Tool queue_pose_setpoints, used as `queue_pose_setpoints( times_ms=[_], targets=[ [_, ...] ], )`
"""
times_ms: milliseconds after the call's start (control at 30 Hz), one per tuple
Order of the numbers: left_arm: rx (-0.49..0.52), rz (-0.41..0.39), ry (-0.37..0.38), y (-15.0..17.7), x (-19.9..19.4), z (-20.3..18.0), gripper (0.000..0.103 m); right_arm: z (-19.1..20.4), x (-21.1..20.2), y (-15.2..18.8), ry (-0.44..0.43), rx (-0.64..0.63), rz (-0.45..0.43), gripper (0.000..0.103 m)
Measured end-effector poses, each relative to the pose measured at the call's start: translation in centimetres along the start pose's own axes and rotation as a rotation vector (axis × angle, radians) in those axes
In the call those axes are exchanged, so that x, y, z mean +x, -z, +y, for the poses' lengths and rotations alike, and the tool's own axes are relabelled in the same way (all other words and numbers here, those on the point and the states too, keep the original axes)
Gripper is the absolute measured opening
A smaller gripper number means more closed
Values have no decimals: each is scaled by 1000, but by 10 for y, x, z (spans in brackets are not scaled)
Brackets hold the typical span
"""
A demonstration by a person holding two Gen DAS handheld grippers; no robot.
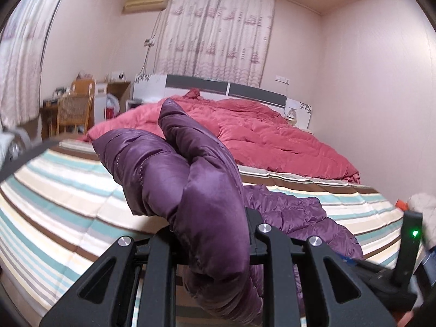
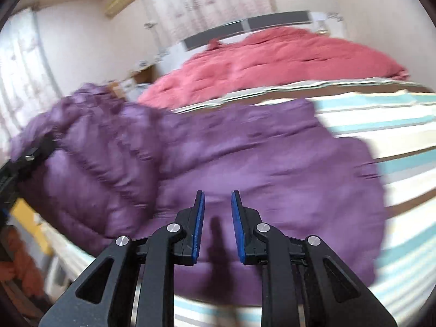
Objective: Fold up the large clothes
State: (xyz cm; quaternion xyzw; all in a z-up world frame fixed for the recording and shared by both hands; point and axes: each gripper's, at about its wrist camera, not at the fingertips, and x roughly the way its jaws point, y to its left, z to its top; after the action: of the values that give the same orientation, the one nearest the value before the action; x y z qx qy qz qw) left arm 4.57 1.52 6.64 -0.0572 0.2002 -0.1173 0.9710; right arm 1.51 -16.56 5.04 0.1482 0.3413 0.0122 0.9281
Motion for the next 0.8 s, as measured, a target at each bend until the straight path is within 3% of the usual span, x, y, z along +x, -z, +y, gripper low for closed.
queue_pose_setpoints(
  times_ms=[133,467,800],
  targets=[
    [56,-12,5,-10,0,-23,20,-40,-7,-5,114,48,-5,20],
    [190,4,70,-21,1,-72,22,-102,-14,-21,269,147,-41,20],
    [300,53,155,-14,12,-123,23,-133,-10,-17,289,189,-11,20]
  ],
)
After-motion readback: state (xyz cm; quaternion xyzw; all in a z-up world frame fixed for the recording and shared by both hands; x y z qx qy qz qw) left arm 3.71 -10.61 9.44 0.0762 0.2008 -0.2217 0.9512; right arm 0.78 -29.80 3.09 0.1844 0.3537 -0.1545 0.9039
